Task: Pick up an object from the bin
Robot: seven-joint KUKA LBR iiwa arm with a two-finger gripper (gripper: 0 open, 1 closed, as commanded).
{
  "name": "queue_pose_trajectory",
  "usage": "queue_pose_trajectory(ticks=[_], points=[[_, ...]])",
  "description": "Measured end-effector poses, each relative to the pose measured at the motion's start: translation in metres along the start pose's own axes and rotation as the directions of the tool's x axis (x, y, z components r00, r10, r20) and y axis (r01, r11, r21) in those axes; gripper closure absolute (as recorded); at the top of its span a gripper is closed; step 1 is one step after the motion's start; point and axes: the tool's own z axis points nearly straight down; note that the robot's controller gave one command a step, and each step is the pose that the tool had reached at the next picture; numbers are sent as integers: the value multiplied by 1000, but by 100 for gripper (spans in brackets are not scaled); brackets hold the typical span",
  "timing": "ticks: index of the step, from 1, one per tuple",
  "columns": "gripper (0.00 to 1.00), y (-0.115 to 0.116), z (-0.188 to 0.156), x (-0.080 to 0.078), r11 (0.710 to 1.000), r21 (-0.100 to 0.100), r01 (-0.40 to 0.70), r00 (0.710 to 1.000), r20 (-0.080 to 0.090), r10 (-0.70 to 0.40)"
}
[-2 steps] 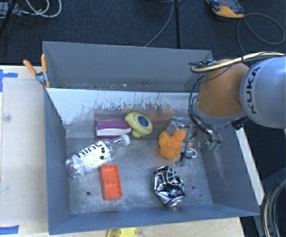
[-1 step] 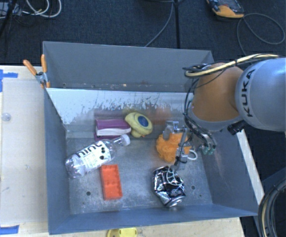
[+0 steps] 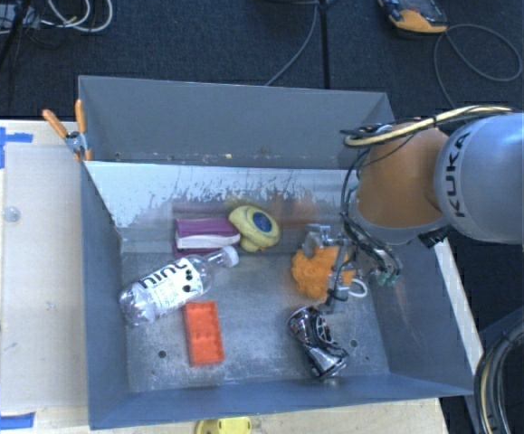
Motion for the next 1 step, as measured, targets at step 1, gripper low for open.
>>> queue_pose_trajectory(ticks=[1], points=[[100,-12,28,18,999,0,-49,999,-10,49]])
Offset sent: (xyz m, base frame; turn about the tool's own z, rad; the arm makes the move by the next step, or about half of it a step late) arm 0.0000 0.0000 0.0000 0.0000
